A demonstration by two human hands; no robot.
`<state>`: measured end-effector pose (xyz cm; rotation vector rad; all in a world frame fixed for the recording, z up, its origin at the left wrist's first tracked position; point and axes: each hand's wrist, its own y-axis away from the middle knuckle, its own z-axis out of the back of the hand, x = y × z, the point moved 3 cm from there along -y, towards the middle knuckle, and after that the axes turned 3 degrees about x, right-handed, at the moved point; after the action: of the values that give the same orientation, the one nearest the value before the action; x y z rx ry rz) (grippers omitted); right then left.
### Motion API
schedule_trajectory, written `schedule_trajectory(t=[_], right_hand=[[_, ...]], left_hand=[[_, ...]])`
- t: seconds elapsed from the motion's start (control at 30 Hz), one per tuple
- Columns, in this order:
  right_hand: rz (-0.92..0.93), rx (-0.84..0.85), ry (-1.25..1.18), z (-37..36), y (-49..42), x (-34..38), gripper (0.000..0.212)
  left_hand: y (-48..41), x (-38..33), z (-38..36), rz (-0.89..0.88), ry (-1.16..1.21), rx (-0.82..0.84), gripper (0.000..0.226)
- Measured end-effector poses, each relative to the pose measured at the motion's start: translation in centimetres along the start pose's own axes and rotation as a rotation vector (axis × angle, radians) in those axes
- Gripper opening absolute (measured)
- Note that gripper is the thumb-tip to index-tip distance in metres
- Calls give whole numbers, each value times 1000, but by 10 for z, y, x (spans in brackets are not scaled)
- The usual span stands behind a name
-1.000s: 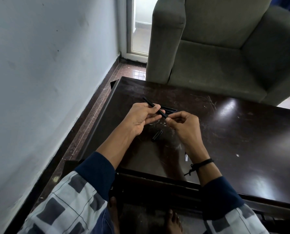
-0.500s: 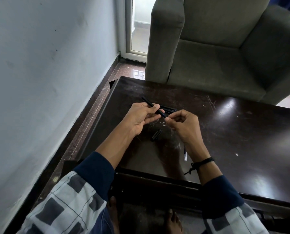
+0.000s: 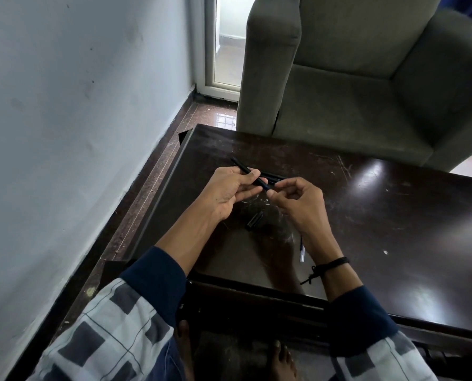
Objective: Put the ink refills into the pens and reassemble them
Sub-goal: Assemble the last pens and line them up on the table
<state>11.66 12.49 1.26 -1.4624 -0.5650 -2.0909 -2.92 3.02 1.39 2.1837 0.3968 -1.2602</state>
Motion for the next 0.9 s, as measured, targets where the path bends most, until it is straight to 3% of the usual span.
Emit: schedule_trajectory(t=[0.73, 0.9], right_hand=[[-12, -21, -5, -2, 0, 0, 4], [5, -15, -18, -3, 0, -2, 19]], left_hand=[[0, 1, 0, 2, 6, -1, 22], [-1, 1, 1, -1, 7, 2, 20]])
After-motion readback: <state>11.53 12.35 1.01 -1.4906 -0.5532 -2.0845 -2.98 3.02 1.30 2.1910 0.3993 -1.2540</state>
